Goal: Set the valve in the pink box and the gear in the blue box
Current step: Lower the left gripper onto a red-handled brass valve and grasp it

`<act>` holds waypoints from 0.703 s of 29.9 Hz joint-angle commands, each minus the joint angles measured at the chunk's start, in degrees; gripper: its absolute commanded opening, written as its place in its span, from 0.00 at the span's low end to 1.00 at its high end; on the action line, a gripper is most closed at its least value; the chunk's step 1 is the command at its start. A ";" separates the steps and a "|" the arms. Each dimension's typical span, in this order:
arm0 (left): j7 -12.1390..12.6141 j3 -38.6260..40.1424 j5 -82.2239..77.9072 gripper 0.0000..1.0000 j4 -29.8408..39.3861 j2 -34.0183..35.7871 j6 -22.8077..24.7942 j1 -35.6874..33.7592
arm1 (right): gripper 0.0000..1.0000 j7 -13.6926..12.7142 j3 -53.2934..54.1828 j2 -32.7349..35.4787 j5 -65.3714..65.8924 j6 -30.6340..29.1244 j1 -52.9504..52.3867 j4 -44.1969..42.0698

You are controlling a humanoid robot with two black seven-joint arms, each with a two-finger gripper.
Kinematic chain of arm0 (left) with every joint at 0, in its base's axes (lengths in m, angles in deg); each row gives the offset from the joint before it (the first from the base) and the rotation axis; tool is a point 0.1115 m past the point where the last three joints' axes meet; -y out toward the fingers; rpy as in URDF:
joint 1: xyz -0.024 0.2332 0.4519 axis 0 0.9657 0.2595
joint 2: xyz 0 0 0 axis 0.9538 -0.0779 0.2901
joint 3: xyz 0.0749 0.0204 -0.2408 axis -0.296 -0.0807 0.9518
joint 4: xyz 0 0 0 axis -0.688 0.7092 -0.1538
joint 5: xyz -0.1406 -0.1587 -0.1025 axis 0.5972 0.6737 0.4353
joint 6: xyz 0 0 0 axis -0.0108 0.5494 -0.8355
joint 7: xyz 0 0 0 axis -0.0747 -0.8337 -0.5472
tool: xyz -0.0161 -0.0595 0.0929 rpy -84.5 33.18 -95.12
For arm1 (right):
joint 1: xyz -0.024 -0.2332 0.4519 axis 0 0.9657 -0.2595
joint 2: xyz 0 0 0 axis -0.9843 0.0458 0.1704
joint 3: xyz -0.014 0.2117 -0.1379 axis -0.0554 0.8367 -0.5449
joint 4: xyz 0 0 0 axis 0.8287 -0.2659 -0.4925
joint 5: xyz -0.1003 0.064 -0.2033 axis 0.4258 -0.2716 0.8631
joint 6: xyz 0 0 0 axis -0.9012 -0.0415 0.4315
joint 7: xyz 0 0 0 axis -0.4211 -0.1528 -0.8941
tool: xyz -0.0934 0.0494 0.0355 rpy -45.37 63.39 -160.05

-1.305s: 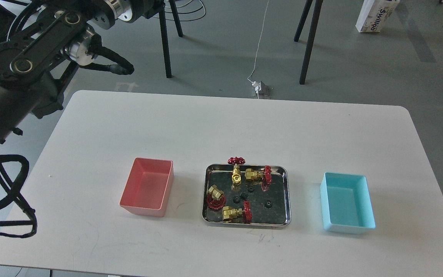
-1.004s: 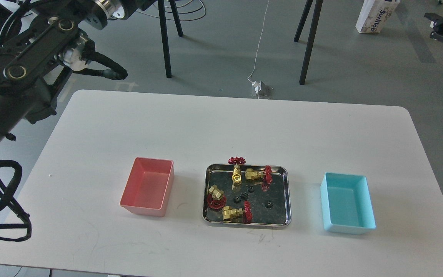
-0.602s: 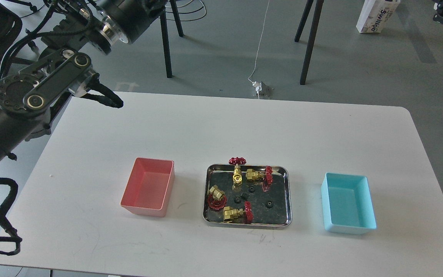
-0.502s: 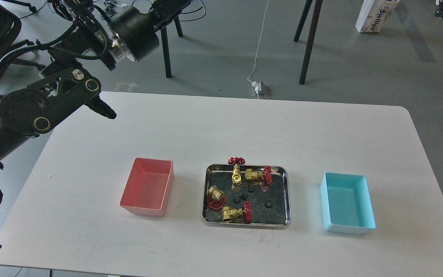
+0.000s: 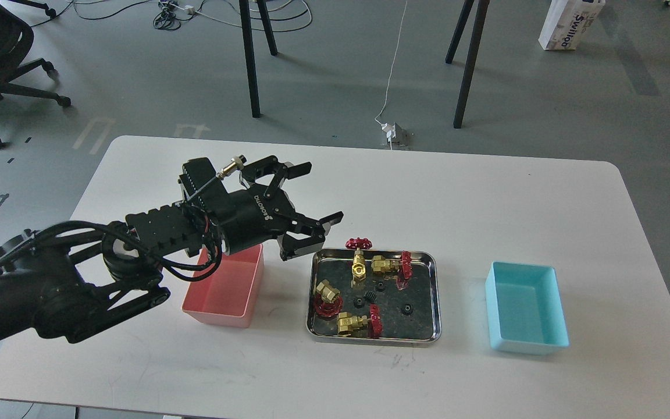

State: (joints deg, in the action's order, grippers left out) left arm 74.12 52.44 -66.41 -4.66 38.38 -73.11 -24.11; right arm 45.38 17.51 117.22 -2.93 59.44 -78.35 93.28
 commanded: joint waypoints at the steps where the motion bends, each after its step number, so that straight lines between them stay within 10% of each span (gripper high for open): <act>1: 3.17 -0.05 -0.30 1.00 -1.66 -3.15 0.03 4.66 | 0.99 0.00 0.00 -0.35 1.73 0.01 0.07 -0.30; 21: 4.14 0.82 -0.30 1.00 -14.40 -16.78 1.79 13.46 | 0.99 0.27 -1.49 -0.97 2.44 0.19 -0.02 -0.48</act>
State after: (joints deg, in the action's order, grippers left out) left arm 78.27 53.28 -66.72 -17.06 21.92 -71.32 -10.82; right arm 45.65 16.01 116.26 -0.49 59.59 -78.34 92.74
